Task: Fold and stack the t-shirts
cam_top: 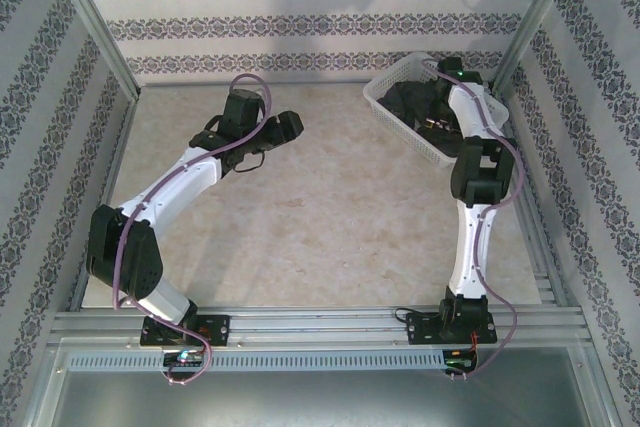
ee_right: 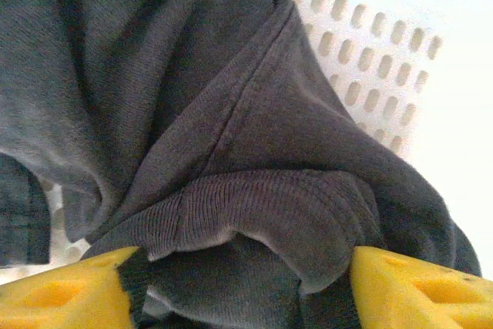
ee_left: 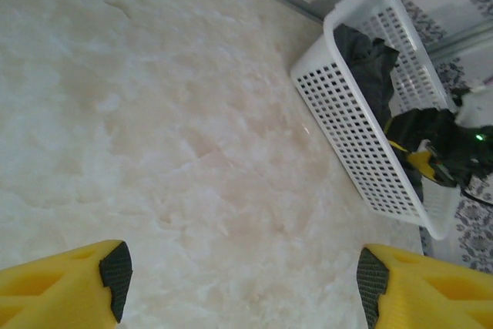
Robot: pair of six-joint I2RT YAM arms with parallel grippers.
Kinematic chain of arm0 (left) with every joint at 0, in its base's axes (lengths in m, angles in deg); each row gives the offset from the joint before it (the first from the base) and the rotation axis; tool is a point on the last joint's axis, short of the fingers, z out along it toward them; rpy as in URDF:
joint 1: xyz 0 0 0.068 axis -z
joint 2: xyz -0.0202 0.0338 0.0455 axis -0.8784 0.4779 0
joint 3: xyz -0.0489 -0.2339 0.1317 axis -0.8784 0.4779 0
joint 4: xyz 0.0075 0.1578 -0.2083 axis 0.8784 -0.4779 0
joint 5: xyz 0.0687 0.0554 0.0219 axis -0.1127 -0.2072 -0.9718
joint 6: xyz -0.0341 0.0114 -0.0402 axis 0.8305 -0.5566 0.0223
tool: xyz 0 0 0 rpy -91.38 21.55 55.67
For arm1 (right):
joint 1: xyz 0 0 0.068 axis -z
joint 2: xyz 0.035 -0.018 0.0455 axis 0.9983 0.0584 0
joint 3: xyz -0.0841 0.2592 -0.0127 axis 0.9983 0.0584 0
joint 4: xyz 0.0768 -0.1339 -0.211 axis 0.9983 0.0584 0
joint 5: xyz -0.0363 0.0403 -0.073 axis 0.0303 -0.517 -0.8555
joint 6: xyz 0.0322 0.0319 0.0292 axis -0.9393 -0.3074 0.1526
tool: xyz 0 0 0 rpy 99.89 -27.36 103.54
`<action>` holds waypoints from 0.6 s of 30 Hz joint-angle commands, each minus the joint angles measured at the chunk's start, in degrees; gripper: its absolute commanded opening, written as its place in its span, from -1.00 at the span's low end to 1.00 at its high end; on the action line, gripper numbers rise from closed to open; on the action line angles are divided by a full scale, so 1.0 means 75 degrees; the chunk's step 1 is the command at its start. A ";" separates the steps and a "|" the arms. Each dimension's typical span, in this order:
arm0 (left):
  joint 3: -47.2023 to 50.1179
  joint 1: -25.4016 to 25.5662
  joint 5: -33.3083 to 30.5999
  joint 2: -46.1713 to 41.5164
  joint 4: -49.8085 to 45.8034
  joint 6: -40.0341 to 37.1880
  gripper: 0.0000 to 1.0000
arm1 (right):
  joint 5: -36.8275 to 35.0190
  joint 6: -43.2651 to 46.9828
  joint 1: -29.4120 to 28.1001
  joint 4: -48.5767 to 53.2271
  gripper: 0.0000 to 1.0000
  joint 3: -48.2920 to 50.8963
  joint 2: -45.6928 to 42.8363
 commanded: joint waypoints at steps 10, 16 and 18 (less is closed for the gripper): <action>0.0043 0.0161 -0.0148 -0.0876 -0.0166 -0.0007 0.38 | -0.0118 -0.0385 0.0019 -0.0802 -1.00 -0.0047 -0.1256; 0.0268 0.0152 -0.0593 -0.1206 -0.0373 -0.0158 0.38 | 0.0068 -0.0399 -0.0013 -0.1897 -1.00 -0.0270 -0.3103; 0.0265 0.0150 -0.0774 -0.1260 -0.0517 -0.0238 0.38 | 0.0330 -0.0409 -0.0072 -0.2261 -1.00 -0.0379 -0.3652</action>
